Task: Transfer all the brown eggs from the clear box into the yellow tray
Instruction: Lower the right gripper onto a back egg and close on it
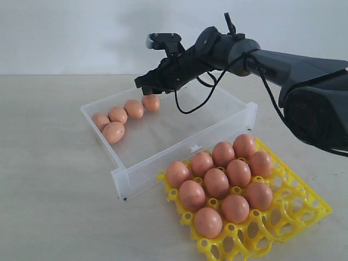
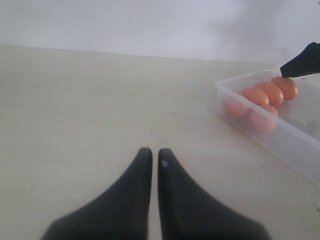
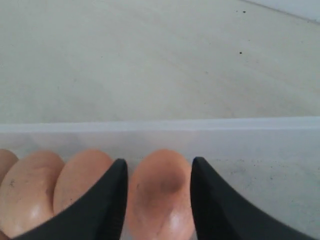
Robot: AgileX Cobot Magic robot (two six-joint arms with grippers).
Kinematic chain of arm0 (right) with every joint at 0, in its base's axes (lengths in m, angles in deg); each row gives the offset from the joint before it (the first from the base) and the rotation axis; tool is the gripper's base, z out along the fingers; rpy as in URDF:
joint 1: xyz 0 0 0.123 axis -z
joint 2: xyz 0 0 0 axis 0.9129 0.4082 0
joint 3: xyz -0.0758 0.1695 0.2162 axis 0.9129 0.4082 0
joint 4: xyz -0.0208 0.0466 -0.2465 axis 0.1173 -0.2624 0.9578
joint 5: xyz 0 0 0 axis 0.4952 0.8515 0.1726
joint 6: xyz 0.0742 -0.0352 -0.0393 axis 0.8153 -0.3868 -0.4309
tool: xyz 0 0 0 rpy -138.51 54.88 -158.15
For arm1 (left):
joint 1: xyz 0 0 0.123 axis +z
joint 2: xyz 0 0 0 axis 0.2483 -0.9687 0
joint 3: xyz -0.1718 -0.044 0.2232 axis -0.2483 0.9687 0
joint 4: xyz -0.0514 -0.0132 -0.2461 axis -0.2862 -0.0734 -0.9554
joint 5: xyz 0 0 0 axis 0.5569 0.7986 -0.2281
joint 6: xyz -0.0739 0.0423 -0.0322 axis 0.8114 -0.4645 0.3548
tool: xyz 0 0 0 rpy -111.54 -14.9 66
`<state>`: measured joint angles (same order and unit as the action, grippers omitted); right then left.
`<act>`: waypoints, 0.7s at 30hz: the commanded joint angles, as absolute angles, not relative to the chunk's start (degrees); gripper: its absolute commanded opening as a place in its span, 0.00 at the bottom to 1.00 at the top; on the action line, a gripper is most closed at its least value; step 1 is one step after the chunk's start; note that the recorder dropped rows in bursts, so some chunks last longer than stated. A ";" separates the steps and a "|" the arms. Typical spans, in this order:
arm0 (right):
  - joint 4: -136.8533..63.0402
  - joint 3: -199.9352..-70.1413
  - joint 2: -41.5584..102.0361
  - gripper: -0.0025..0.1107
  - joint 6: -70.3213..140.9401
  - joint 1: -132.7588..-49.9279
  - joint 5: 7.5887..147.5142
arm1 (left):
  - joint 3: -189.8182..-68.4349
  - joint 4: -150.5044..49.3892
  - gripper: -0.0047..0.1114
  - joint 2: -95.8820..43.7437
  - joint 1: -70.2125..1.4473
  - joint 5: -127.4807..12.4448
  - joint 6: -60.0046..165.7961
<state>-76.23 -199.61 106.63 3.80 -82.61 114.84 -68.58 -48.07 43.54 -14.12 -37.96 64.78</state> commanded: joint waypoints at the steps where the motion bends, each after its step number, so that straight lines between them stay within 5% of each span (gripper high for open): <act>1: -75.55 -200.10 107.63 0.32 2.65 -82.45 115.81 | -68.43 -48.22 0.08 43.74 -13.95 -38.19 64.84; 21: -74.33 -200.10 111.34 0.32 -1.80 -82.45 121.00 | -68.43 -48.22 0.08 43.74 -13.95 -38.19 64.84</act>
<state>-77.63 -200.87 109.54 1.14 -82.61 115.36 -68.58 -48.07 43.54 -14.12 -37.96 64.78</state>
